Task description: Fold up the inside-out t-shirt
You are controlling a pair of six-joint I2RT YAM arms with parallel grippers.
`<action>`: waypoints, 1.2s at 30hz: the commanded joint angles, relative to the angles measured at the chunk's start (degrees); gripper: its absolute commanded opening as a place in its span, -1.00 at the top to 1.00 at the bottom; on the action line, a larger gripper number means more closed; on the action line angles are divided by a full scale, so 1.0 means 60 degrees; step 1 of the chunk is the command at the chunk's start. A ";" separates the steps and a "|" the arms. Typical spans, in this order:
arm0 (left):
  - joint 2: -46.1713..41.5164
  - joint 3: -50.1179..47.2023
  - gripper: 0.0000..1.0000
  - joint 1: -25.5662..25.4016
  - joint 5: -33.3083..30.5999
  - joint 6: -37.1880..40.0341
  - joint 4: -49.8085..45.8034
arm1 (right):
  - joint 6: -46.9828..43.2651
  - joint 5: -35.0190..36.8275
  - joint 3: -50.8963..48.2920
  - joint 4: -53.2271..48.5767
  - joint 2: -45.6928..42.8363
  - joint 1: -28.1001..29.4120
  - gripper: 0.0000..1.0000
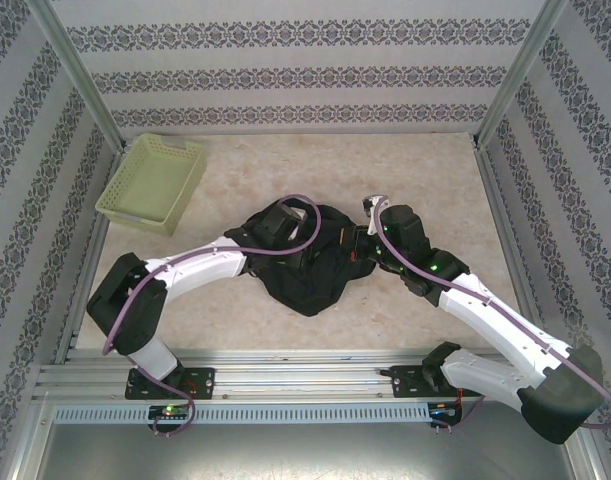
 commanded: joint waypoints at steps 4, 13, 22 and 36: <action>-0.1117 -0.1012 -0.06 -0.0820 -0.0210 0.0580 0.1324 | 0.0128 0.0036 0.0062 0.0399 -0.0082 -0.0049 1.00; 0.0584 0.0264 -0.23 -0.0434 -0.1592 -0.0180 0.0406 | 0.0281 -0.0037 0.0010 0.0532 -0.0155 0.0067 1.00; 0.0880 0.0218 0.50 0.0513 -0.1689 -0.0645 0.0377 | 0.0195 0.0637 -0.0200 -0.0213 -0.0765 -0.0001 1.00; -0.2171 0.0292 1.00 0.0998 -0.1182 -0.0253 -0.0155 | -0.0227 0.0582 0.0061 -0.0585 0.0230 -0.1823 1.00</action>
